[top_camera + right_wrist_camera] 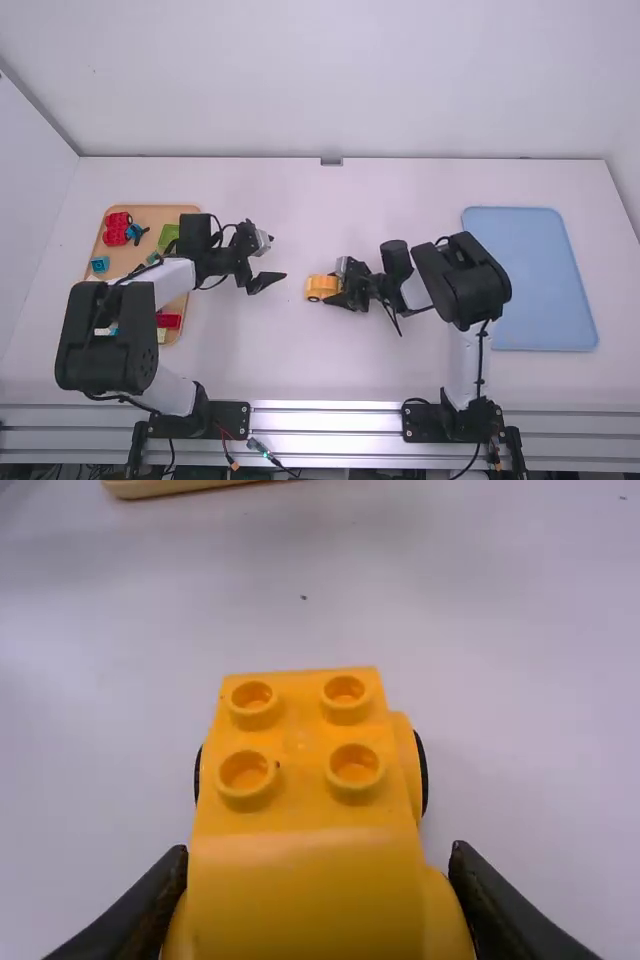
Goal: Assemble lego blocks to make yellow taxi
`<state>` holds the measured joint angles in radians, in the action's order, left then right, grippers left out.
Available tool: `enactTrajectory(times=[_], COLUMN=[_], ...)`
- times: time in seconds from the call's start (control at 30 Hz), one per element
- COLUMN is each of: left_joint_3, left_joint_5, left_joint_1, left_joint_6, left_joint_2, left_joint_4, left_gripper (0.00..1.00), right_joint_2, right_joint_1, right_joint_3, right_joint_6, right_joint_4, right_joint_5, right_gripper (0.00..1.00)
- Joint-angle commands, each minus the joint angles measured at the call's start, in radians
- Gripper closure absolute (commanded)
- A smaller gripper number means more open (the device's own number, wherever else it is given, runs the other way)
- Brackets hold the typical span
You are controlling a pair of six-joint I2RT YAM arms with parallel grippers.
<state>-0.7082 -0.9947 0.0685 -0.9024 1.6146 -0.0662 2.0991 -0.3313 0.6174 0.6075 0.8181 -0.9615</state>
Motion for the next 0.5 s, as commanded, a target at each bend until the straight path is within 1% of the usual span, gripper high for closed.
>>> enactTrajectory(times=[0.0, 0.03, 0.07, 0.13, 0.17, 0.23, 0.3, 0.33, 0.37, 0.4, 0.47], left_joint_3=[0.019, 0.023, 0.026, 0.036, 0.038, 0.048, 0.048, 0.048, 0.048, 0.048, 0.048], left_joint_5=[-0.034, -0.034, -0.034, -0.034, -0.034, -0.034, -0.036, -0.033, -0.033, -0.033, -0.033], left_joint_1=[0.003, 0.005, 0.004, 0.005, 0.005, 0.004, 0.004, 0.003, 0.005, 0.005, 0.004], left_joint_6=[-0.011, -0.010, -0.011, -0.010, -0.010, -0.004, -0.004, -0.003, -0.004, -0.004, -0.003], left_joint_2=[-0.013, -0.013, -0.013, -0.013, -0.013, -0.013, -0.013, -0.013, -0.013, -0.013, -0.013], left_joint_4=[-0.002, -0.014, -0.023, -0.058, -0.063, -0.099, -0.104, -0.109, -0.112, -0.117, -0.127], left_gripper=[0.01, 0.01, 0.01, 0.01, 0.01, 0.01, 0.01, 0.01, 0.01, 0.01, 0.01], right_joint_2=[-0.141, -0.193, -0.230, -0.353, -0.371, -0.514, -0.576, -0.623, -0.648, -0.666, -0.703], right_joint_1=[0.050, 0.073, 0.091, 0.157, 0.167, 0.267, 0.324, 0.386, 0.429, 0.466, 0.566], right_joint_3=[-0.029, -0.037, -0.042, -0.050, -0.050, -0.050, -0.051, -0.051, -0.051, -0.052, -0.056], right_joint_6=[-0.048, -0.052, -0.055, -0.053, -0.053, -0.046, -0.034, -0.033, -0.037, -0.036, -0.058], right_joint_4=[-0.005, -0.031, -0.057, -0.166, -0.185, -0.329, -0.393, -0.440, -0.465, -0.482, -0.509], right_joint_5=[0.017, 0.050, 0.081, 0.201, 0.219, 0.350, 0.414, 0.470, 0.497, 0.508, 0.528], right_gripper=[0.75, 0.72, 0.72, 0.71, 0.71, 0.71, 0.73, 0.75, 0.75, 0.75, 0.75])
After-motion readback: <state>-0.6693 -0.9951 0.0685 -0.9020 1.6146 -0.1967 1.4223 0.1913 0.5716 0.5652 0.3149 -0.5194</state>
